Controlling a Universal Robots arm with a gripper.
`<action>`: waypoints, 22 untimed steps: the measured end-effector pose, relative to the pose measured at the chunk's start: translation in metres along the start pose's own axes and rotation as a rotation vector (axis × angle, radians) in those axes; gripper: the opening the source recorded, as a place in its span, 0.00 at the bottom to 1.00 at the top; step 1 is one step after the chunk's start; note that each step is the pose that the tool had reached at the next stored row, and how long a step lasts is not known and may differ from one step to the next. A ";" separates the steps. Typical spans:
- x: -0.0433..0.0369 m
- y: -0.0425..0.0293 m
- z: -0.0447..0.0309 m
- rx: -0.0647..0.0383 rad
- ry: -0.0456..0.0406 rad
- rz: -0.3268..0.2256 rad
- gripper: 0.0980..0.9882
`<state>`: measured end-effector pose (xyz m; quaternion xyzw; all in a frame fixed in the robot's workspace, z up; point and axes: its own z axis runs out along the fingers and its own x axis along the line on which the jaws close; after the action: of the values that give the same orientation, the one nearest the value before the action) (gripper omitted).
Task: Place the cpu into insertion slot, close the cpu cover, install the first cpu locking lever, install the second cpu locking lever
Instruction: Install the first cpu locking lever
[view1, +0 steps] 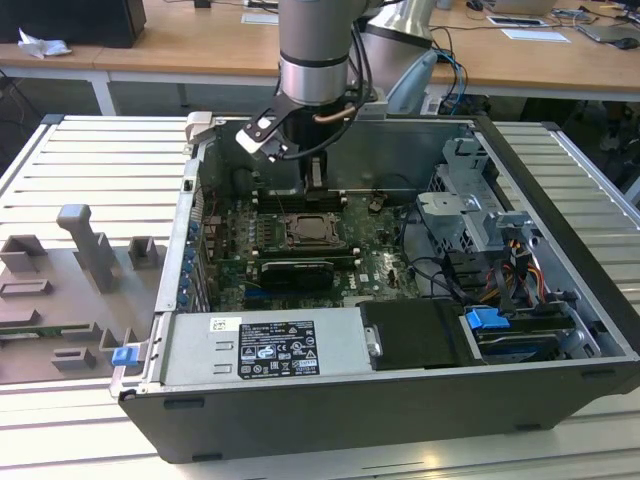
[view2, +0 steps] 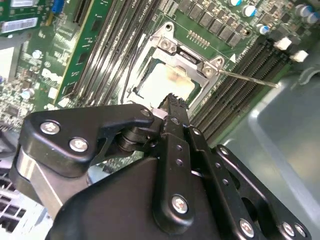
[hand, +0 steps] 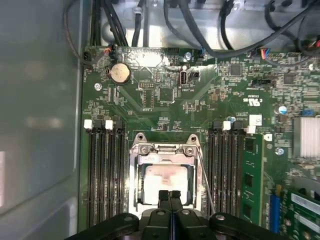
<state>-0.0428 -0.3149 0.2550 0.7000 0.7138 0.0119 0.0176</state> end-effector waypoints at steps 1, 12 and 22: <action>0.0000 0.0002 -0.0036 0.000 0.0001 0.000 0.01; -0.0002 0.0010 -0.0239 0.000 0.0041 -0.101 0.01; -0.0002 0.0009 -0.0234 -0.001 0.0077 -0.182 0.01</action>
<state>-0.0428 -0.3148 0.2785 0.6322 0.7745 0.0133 0.0163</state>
